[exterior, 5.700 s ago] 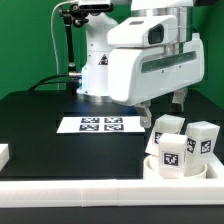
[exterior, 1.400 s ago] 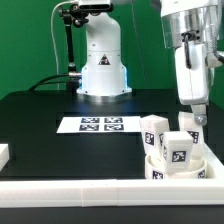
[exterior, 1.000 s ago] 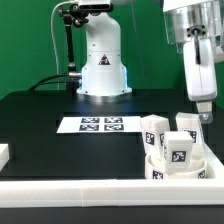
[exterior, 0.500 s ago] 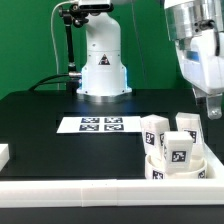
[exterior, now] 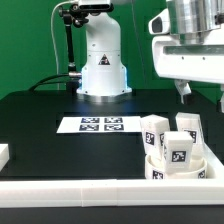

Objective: Assemble stool

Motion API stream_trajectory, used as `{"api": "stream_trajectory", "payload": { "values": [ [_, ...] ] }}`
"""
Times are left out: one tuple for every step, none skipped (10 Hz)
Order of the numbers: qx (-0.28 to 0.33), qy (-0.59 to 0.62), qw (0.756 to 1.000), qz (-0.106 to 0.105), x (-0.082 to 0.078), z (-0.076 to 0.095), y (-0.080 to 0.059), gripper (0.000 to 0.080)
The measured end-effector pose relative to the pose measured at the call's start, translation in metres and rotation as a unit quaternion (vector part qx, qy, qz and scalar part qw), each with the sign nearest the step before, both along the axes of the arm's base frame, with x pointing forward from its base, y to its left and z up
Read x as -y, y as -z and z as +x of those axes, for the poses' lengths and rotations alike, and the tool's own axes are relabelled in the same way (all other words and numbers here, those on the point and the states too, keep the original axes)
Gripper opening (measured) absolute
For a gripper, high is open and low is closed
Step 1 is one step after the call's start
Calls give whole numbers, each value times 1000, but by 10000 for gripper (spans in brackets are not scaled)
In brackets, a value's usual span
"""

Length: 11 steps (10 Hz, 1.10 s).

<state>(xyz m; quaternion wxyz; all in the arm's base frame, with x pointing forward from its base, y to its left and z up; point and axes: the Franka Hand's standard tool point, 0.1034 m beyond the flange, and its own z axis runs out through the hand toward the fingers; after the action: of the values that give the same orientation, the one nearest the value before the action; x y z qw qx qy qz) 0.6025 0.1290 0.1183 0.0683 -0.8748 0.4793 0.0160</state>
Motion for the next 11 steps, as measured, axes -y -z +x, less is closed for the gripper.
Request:
{"api": "stream_trajectory", "payload": {
  "values": [
    [5, -34, 999, -2, 1, 0, 1, 648],
    [7, -51, 999, -2, 1, 0, 1, 648],
    [12, -88, 996, -4, 1, 0, 1, 648],
    [16, -117, 993, -5, 1, 0, 1, 648],
    [20, -153, 988, -7, 1, 0, 1, 648],
    [24, -202, 979, -18, 1, -1, 2, 648],
    [30, -266, 963, -34, 0, -2, 3, 648],
    [33, -308, 950, -44, -2, -3, 4, 648],
    [44, -361, 930, -50, -1, -3, 6, 648],
    [46, -386, 920, -51, 2, -5, 7, 648],
    [48, -400, 914, -52, 2, -4, 7, 648]
  ]
}}
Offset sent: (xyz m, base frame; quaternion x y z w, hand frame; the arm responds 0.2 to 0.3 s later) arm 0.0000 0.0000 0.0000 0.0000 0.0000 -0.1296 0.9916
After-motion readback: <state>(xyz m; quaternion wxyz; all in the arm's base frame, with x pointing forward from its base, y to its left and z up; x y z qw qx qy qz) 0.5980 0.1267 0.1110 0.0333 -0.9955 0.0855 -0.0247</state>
